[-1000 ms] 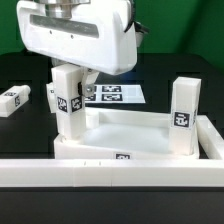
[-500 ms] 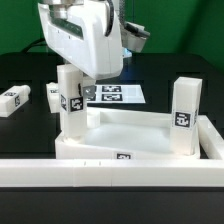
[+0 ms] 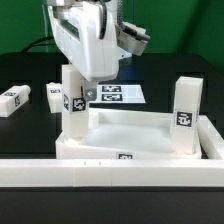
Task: Assemble desk
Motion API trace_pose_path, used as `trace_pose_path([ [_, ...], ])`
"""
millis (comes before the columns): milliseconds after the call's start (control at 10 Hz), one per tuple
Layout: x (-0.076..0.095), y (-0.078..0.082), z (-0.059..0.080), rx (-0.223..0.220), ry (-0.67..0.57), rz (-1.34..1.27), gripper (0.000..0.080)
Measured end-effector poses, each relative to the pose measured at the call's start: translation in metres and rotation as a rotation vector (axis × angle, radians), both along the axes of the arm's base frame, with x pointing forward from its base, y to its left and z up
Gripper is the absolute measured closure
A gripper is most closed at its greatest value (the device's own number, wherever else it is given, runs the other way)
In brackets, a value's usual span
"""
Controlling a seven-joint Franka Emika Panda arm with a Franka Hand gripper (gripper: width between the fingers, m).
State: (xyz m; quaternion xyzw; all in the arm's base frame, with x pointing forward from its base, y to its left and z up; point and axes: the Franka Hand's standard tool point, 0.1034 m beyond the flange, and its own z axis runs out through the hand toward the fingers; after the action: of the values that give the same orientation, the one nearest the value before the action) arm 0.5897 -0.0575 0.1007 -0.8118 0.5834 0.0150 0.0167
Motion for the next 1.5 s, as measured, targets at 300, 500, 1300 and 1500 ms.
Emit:
trace_pose_path([
  [300,0.000,0.002,0.002,0.003,-0.002,0.215,0.0158],
  [500,-0.001,0.002,0.001,0.004,-0.007,0.380,0.0151],
  [1300,0.004,-0.009,0.008,-0.020,-0.035,1.182,0.0150],
  [1500,0.006,-0.011,0.010,-0.028,-0.034,1.363,0.0150],
])
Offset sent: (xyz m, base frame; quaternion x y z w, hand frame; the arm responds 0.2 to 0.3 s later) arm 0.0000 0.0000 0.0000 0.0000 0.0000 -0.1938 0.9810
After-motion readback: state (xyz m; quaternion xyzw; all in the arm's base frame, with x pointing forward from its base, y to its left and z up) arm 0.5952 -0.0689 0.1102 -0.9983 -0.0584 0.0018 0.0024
